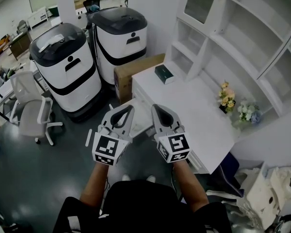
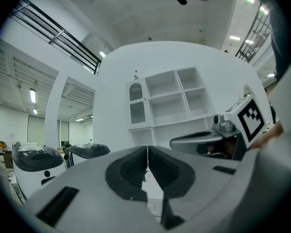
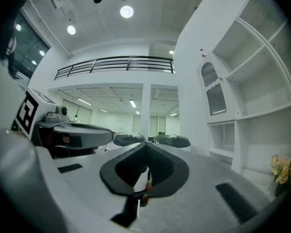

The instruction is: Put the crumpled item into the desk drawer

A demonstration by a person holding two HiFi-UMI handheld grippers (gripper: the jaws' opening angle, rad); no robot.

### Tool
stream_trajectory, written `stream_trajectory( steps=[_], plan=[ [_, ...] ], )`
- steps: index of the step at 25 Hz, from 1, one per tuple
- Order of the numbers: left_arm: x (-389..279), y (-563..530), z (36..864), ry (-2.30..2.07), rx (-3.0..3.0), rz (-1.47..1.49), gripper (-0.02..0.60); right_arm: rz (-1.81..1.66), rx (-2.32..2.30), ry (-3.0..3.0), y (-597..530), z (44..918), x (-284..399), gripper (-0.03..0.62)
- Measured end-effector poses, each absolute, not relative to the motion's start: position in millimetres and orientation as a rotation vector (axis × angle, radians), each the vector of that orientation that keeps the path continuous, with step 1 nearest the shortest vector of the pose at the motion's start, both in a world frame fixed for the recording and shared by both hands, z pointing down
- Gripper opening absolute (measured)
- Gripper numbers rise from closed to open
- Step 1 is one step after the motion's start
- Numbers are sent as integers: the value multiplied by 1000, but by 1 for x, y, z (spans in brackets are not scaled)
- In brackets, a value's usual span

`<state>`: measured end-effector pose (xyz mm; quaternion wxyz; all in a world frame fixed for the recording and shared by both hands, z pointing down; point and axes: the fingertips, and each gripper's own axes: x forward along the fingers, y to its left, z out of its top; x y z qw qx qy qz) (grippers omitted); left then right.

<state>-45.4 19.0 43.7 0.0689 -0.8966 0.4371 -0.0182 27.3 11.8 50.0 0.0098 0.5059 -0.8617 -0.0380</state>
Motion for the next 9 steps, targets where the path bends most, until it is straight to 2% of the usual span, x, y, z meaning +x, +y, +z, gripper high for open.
stream_trajectory(
  steps=[9],
  plan=[
    [-32,16,46,1297,-2728,-46,9,-112,1580,-2680,6,54,37,-9]
  ],
)
